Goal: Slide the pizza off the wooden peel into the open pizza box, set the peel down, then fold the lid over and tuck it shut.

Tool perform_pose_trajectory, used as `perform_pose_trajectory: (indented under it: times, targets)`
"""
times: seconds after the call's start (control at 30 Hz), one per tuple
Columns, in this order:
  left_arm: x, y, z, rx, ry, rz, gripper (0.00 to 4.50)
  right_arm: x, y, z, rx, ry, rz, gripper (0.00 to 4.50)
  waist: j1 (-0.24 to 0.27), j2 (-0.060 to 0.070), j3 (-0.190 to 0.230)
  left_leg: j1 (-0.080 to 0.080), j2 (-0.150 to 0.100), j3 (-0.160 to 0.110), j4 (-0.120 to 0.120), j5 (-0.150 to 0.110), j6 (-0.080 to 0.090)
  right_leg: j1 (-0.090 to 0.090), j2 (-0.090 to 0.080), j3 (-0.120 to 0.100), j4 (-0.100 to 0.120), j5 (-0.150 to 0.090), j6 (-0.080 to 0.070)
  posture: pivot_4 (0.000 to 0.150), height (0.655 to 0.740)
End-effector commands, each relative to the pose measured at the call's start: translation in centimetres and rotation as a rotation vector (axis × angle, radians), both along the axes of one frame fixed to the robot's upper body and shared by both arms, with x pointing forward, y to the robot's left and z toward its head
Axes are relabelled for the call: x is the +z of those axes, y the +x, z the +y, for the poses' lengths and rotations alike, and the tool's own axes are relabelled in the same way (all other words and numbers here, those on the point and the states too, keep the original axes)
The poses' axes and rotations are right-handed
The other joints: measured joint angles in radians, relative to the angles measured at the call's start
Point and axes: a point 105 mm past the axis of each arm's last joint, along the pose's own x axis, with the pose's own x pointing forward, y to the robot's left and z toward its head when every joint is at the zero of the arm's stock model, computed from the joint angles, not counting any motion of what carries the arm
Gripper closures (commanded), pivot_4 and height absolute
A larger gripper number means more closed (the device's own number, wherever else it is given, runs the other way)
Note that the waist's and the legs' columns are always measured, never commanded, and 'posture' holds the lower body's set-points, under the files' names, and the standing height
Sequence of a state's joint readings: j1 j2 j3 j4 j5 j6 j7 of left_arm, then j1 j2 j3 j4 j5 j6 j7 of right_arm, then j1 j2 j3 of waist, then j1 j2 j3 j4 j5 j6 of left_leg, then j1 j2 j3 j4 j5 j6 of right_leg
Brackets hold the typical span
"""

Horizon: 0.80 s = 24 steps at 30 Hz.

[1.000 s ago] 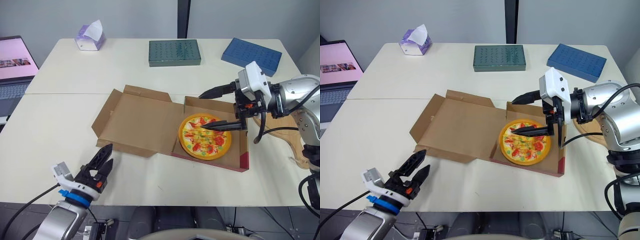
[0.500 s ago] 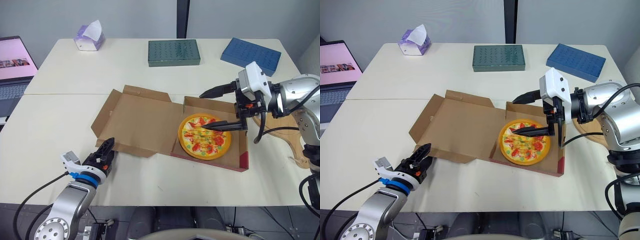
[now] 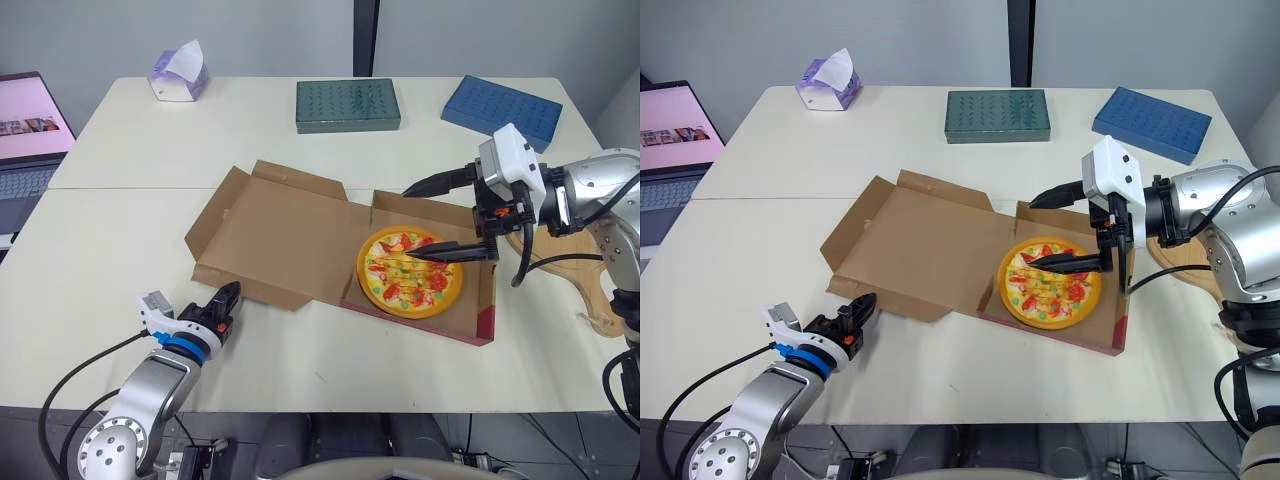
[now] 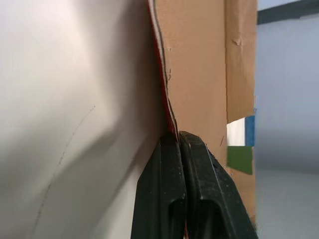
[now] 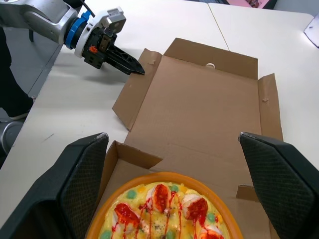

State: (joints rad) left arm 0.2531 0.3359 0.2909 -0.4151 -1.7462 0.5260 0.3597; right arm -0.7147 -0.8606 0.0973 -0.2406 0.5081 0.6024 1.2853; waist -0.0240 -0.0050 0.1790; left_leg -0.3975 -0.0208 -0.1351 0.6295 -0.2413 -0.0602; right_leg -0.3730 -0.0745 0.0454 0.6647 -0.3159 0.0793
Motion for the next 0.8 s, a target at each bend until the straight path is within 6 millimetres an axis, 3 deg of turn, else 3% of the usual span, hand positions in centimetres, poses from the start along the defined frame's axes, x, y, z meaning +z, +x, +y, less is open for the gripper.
perform_pose_trajectory:
  times: [0.03,0.37,0.67,0.8]
  targets:
    - [2.5,-0.2,0.5,-0.060,0.144,-0.134,4.47,1.5,-0.3,-0.7,-0.031,0.017,-0.069,0.00,0.000,0.000,0.000,0.000,0.000,0.000,0.000,0.000,0.000,0.000,0.000,0.000,0.000,0.000,0.000,0.150,0.7400]
    - [6.9,0.0,1.1,-0.173,0.491,-0.373,4.47,0.6,3.2,-3.3,-0.257,-0.020,-0.188,0.00,-0.004,0.000,0.000,0.000,0.000,0.001,0.000,0.000,0.000,0.000,0.000,0.000,0.000,0.000,0.000,0.150,0.7400]
    - [8.6,1.1,1.1,-0.121,0.431,-0.438,4.47,0.5,3.1,-2.8,-0.245,0.003,-0.183,0.00,-0.005,-0.001,0.001,0.000,0.000,0.000,-0.001,0.000,0.000,-0.001,0.000,0.000,0.000,0.000,0.000,0.150,0.7400]
    - [8.9,1.0,0.7,-0.170,0.516,-0.473,4.47,0.1,5.0,-3.9,-0.346,-0.057,-0.255,0.00,-0.005,-0.001,0.001,0.000,0.000,0.000,-0.001,0.000,0.000,-0.001,0.000,0.000,0.000,0.000,0.000,0.150,0.7400]
